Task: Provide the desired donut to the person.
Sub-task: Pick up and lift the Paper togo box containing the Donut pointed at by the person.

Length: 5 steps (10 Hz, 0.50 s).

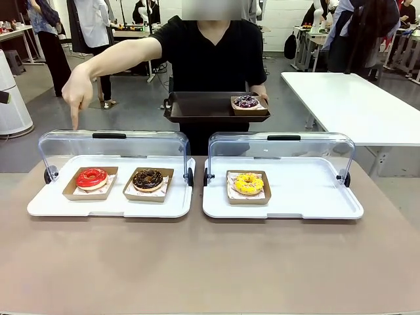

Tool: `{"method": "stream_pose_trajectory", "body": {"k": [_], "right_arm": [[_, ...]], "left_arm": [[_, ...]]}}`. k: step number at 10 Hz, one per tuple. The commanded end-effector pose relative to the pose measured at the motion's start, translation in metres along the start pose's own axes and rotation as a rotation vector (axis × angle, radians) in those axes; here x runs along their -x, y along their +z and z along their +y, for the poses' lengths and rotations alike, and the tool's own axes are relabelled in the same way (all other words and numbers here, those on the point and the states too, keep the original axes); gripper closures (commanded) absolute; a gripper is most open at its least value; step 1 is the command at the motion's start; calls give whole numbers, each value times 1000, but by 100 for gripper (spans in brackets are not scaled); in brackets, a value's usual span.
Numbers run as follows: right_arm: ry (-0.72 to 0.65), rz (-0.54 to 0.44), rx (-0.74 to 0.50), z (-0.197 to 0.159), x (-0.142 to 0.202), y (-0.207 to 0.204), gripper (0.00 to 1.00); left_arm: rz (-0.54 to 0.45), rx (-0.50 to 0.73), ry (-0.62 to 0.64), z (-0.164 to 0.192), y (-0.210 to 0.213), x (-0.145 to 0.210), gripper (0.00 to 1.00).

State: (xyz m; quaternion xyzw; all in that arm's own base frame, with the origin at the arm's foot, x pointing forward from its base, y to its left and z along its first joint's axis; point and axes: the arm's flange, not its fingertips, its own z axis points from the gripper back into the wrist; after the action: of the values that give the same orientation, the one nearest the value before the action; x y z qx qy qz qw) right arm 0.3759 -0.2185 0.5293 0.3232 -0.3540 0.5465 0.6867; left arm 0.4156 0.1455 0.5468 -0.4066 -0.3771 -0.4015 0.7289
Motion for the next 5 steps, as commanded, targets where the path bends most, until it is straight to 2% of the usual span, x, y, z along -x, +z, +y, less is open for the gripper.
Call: {"method": "stream_pose_trajectory", "body": {"k": [1, 5], "right_arm": [[8, 1, -10, 1, 1, 1, 0], [8, 1, -10, 1, 1, 1, 0]], "left_arm": [[0, 0, 0, 0, 0, 0, 0], [542, -174, -263, -19, -40, 9, 0]]}}
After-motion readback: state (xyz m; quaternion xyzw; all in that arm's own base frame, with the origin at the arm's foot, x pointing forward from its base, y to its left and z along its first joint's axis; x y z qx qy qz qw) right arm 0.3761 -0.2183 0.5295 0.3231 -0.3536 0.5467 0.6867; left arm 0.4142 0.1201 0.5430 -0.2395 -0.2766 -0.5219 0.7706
